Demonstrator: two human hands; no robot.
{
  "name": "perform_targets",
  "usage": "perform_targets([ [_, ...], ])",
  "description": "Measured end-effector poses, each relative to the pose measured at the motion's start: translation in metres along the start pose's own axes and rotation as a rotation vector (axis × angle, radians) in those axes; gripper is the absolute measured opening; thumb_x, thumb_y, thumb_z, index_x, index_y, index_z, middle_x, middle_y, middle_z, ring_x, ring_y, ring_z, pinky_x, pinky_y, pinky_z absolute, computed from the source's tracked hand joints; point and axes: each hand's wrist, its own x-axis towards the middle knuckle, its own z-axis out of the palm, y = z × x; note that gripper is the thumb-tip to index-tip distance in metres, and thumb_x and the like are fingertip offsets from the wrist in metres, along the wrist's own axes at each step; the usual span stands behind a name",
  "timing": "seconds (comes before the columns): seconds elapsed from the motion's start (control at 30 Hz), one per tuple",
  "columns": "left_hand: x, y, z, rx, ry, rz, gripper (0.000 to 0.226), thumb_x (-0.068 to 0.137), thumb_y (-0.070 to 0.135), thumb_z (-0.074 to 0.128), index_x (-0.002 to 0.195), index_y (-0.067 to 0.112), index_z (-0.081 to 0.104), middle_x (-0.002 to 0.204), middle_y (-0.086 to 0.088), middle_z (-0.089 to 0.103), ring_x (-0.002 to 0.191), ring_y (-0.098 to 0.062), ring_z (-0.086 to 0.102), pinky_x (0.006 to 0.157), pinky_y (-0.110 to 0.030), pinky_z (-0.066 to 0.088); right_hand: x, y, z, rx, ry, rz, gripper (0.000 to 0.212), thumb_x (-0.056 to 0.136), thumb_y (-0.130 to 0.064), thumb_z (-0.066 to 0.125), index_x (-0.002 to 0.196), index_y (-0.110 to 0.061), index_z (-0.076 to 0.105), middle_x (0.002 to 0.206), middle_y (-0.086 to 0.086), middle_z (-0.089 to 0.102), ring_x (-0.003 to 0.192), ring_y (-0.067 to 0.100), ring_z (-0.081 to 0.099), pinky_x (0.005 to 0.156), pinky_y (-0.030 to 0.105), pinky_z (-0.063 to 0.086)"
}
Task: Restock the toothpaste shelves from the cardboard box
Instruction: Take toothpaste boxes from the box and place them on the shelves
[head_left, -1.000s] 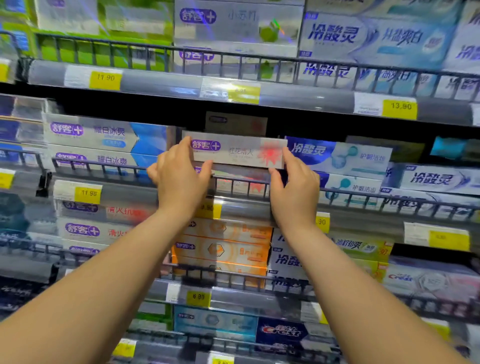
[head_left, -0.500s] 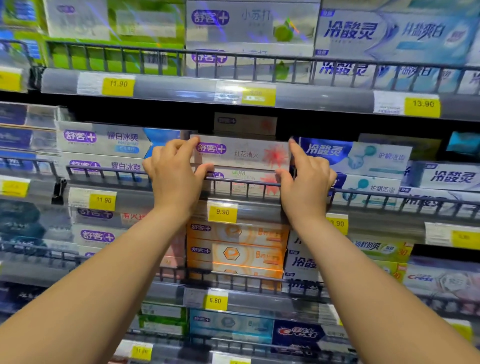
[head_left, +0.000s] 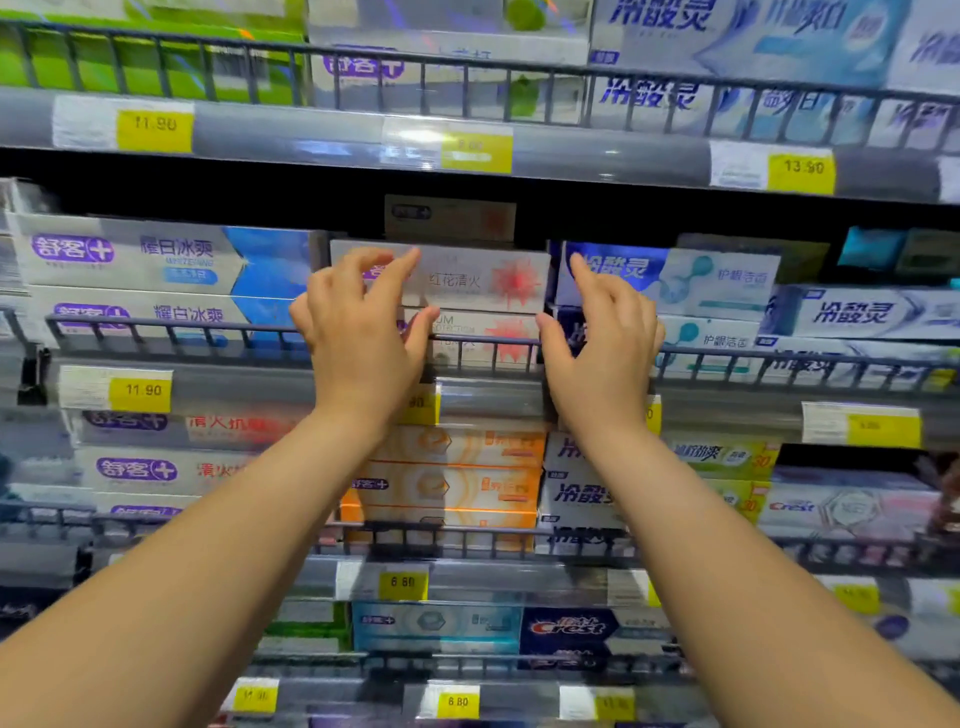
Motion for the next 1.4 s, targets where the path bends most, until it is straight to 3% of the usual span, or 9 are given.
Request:
perform_targets([
  [0.2, -0.008, 0.077, 0.027, -0.123, -0.045, 0.096, 0.051, 0.076, 0.032, 0.070, 0.125, 0.020, 0.058, 0.121, -0.008, 0.057, 0.106, -0.027, 0.044, 0.084, -0.039, 0.031, 0.002, 0.058, -0.047, -0.029, 0.016, 0.077, 0.052, 0.088, -0.028, 0.061, 0.137, -0.018, 0.046, 0.142, 0.013, 0.041, 0.129, 0.032, 0.035, 0.107, 0.044, 0.025],
  [0.33, -0.001, 0.121, 0.048, 0.021, -0.120, 0.106, 0.062, 0.078, 0.043, 0.067, 0.133, 0.019, 0.051, 0.132, -0.009, 0.054, 0.118, -0.035, 0.045, 0.096, -0.044, 0.027, 0.020, 0.097, -0.075, -0.118, -0.011, 0.044, 0.055, 0.086, -0.030, 0.062, 0.138, -0.020, 0.044, 0.148, 0.015, 0.034, 0.132, 0.035, 0.030, 0.109, 0.047, 0.021],
  [0.47, 0.003, 0.147, 0.065, 0.214, -0.129, 0.066, 0.070, 0.084, 0.052, 0.056, 0.141, 0.016, 0.040, 0.132, -0.015, 0.051, 0.127, -0.040, 0.035, 0.108, -0.050, 0.017, 0.034, 0.127, -0.091, -0.191, -0.109, -0.011, 0.064, 0.088, -0.039, 0.059, 0.144, -0.024, 0.034, 0.153, 0.017, 0.023, 0.140, 0.033, 0.018, 0.114, 0.044, 0.008],
  [0.63, 0.002, 0.160, 0.071, 0.306, -0.153, -0.025, 0.072, 0.087, 0.056, 0.047, 0.145, 0.016, 0.032, 0.137, -0.016, 0.048, 0.136, -0.038, 0.025, 0.113, -0.051, 0.008, 0.040, 0.145, -0.092, -0.171, -0.173, -0.137, 0.062, 0.091, -0.044, 0.051, 0.146, -0.023, 0.030, 0.144, 0.017, 0.038, 0.140, 0.031, 0.022, 0.116, 0.044, 0.004],
  [0.9, -0.001, 0.165, 0.062, 0.148, -0.083, -0.121, 0.066, 0.082, 0.046, 0.065, 0.139, 0.019, 0.044, 0.128, -0.010, 0.052, 0.125, -0.035, 0.034, 0.101, -0.050, 0.022, 0.042, 0.152, -0.086, -0.074, -0.080, -0.116, 0.052, 0.087, -0.034, 0.055, 0.134, -0.012, 0.049, 0.117, 0.016, 0.058, 0.110, 0.034, 0.052, 0.110, 0.047, 0.025],
  [1.03, -0.003, 0.160, 0.057, 0.085, -0.066, -0.100, 0.058, 0.085, 0.034, 0.067, 0.136, 0.015, 0.047, 0.124, -0.009, 0.055, 0.111, -0.030, 0.046, 0.092, -0.044, 0.032, 0.043, 0.148, -0.087, -0.058, -0.031, -0.102, 0.046, 0.088, -0.028, 0.060, 0.130, -0.012, 0.053, 0.105, 0.011, 0.060, 0.095, 0.031, 0.054, 0.095, 0.043, 0.030],
  [1.17, -0.005, 0.154, 0.058, -0.021, -0.074, -0.120, 0.051, 0.087, 0.027, 0.066, 0.133, 0.012, 0.050, 0.118, -0.008, 0.060, 0.105, -0.026, 0.056, 0.092, -0.045, 0.045, 0.045, 0.147, -0.089, 0.036, -0.082, -0.036, 0.046, 0.090, -0.020, 0.060, 0.134, -0.014, 0.050, 0.115, 0.010, 0.060, 0.103, 0.030, 0.053, 0.093, 0.040, 0.035],
  [1.4, -0.007, 0.151, 0.058, -0.086, -0.069, -0.155, 0.046, 0.087, 0.028, 0.066, 0.129, 0.012, 0.055, 0.112, -0.007, 0.065, 0.102, -0.025, 0.059, 0.091, -0.047, 0.047, 0.043, 0.142, -0.090, 0.143, -0.066, 0.003, 0.042, 0.089, -0.009, 0.059, 0.131, -0.013, 0.055, 0.116, 0.007, 0.060, 0.105, 0.027, 0.052, 0.087, 0.037, 0.045],
])
